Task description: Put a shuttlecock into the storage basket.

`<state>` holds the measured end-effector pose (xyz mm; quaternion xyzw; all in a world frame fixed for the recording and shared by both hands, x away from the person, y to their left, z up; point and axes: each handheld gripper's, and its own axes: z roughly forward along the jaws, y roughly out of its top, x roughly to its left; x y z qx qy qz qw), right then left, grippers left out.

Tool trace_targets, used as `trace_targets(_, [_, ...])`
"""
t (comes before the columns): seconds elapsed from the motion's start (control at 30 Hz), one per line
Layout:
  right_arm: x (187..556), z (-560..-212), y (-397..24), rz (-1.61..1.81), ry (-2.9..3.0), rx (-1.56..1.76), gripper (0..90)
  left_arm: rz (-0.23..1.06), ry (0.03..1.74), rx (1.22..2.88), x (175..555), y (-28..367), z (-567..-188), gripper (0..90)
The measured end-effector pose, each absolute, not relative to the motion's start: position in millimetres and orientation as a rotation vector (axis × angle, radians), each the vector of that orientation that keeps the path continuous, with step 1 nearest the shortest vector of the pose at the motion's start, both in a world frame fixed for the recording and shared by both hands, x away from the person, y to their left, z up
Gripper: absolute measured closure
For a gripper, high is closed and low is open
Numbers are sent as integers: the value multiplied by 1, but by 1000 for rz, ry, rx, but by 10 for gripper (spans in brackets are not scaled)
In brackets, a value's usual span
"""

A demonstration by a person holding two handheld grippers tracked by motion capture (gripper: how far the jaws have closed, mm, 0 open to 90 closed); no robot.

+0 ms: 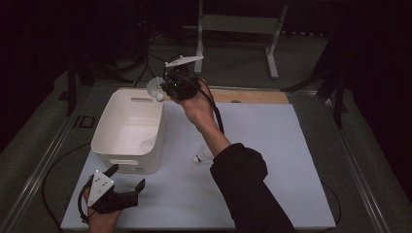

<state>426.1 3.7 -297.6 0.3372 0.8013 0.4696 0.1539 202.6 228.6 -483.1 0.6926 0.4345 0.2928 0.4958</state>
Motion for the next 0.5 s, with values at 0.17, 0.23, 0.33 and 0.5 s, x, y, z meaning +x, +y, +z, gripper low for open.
trace_targets(0.17, [424, -297, 8, 1349, 2305, 961, 890, 709, 1052, 1680, 203, 229, -483, 3])
trace_targets(0.23, [424, -297, 10, 1349, 2310, 952, 890, 710, 1053, 1678, 203, 229, -483, 3])
trace_targets(0.33, [423, -298, 12, 1355, 2314, 946, 890, 710, 1053, 1679, 203, 229, -483, 3])
trace_targets(0.5, [422, -297, 17, 1353, 2323, 927, 890, 709, 1053, 1677, 202, 229, -483, 3])
